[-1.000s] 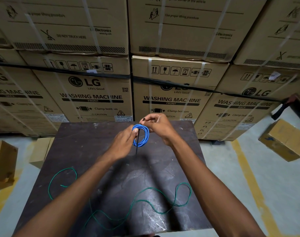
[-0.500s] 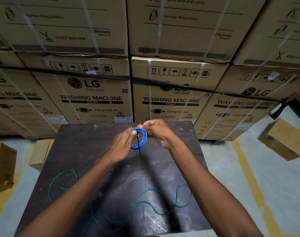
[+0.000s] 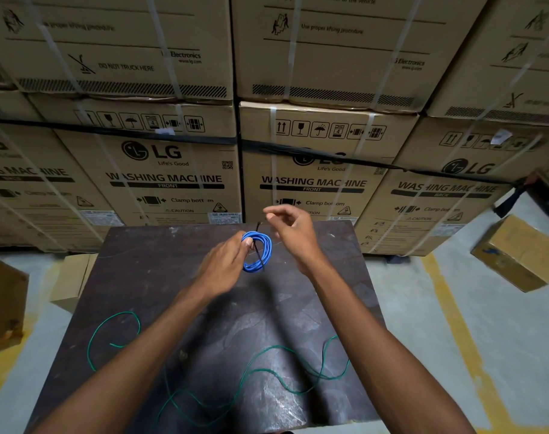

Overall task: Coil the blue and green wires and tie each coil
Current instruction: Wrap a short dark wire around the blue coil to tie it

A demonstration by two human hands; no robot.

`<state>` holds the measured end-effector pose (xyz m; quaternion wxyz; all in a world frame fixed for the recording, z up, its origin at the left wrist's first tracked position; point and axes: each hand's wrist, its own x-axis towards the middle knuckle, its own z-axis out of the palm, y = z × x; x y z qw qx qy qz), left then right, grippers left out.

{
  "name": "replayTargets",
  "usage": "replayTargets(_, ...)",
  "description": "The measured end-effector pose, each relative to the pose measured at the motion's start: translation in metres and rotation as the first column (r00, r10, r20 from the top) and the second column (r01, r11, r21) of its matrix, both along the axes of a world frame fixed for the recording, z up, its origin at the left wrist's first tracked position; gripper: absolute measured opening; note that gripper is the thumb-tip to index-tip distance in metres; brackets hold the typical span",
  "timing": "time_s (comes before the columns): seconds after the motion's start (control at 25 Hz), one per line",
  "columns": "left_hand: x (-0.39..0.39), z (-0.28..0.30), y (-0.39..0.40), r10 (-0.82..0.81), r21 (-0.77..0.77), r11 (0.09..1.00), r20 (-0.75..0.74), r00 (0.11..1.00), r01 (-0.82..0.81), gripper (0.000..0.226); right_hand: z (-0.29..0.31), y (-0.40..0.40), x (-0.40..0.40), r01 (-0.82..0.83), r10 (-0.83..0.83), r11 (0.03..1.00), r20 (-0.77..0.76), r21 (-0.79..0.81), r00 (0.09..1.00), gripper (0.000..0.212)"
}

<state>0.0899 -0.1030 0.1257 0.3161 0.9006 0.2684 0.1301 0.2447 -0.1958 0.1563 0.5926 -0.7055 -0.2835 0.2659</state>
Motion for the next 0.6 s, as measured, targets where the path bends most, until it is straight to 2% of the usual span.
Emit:
replayTargets(0.08,0.001,0.001,0.001,0.02,-0.007,1.0,-0.013,1.0,-0.02,0.034,0.003,-0.012,0.002,-0.085,0.064,0.994,0.249,0.073,0.966,0.039)
replayTargets(0.16,0.001,0.001,0.004,0.031,-0.007,0.999,-0.013,0.999,-0.032,0.04,0.006,-0.032,-0.001,-0.295,0.24,0.951,0.382,0.091,0.892,0.052)
replayTargets(0.24,0.0,0.0,0.006,0.03,-0.01,1.0,0.0,1.0,-0.03,0.046,0.005,-0.05,-0.01,-0.447,0.379,0.894,0.477,0.033,0.793,0.045)
replayTargets(0.28,-0.001,-0.001,0.006,0.023,-0.016,1.0,0.003,1.0,-0.023,0.049,0.003,-0.055,-0.015,-0.468,0.393,0.884,0.529,0.009,0.752,0.04)
replayTargets(0.48,0.003,-0.002,0.002,0.016,-0.031,0.999,0.008,1.0,-0.015,0.039,-0.01,-0.046,-0.025,-0.332,0.143,0.936,0.733,0.119,0.665,0.012)
replayTargets(0.6,0.003,-0.001,0.002,0.019,-0.044,0.999,0.03,0.999,-0.017,0.03,-0.013,-0.047,-0.025,-0.335,0.142,0.936,0.757,0.106,0.638,0.01)
